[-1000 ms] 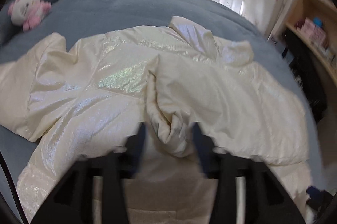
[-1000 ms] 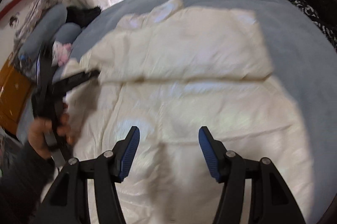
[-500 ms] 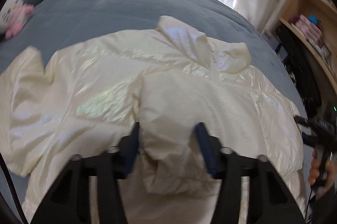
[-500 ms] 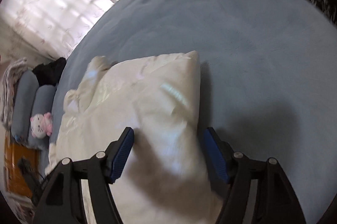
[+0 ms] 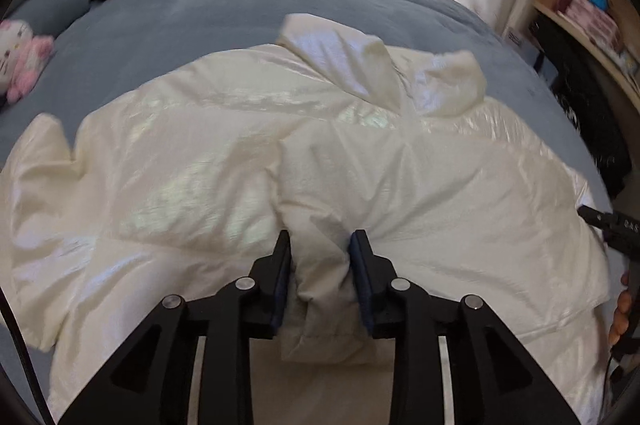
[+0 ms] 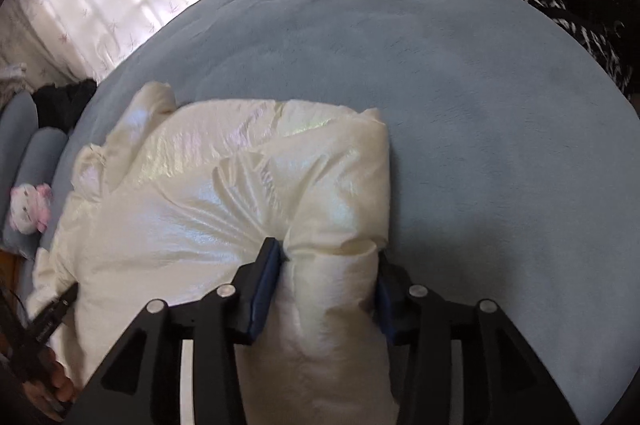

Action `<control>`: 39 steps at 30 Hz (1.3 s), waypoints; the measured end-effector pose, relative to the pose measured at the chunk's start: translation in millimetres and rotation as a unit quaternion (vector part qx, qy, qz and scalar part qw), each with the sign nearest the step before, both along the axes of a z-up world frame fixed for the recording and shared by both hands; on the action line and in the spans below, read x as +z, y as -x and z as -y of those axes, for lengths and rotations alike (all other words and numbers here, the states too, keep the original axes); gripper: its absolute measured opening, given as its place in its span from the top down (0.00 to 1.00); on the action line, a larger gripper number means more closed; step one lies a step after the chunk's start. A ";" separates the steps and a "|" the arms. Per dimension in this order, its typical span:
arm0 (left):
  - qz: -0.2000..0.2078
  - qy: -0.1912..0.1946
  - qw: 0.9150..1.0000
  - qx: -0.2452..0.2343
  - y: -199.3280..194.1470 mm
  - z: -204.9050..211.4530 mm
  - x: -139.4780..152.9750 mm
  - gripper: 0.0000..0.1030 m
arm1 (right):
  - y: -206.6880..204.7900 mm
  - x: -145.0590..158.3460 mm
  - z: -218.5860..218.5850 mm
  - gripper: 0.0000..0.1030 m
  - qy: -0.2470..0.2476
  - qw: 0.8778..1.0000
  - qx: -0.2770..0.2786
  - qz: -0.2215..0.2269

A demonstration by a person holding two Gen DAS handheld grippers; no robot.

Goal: Fold large clothes

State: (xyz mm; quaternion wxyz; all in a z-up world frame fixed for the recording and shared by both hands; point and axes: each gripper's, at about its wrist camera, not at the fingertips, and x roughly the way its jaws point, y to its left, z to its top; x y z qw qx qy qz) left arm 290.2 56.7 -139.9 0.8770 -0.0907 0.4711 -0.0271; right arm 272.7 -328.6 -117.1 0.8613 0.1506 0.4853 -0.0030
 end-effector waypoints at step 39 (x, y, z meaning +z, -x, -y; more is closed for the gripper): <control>0.006 -0.149 0.989 -0.026 -9.5 66.2 -22.6 0.86 | 56.6 -28.4 -6.5 0.32 0.069 0.997 0.009 0.030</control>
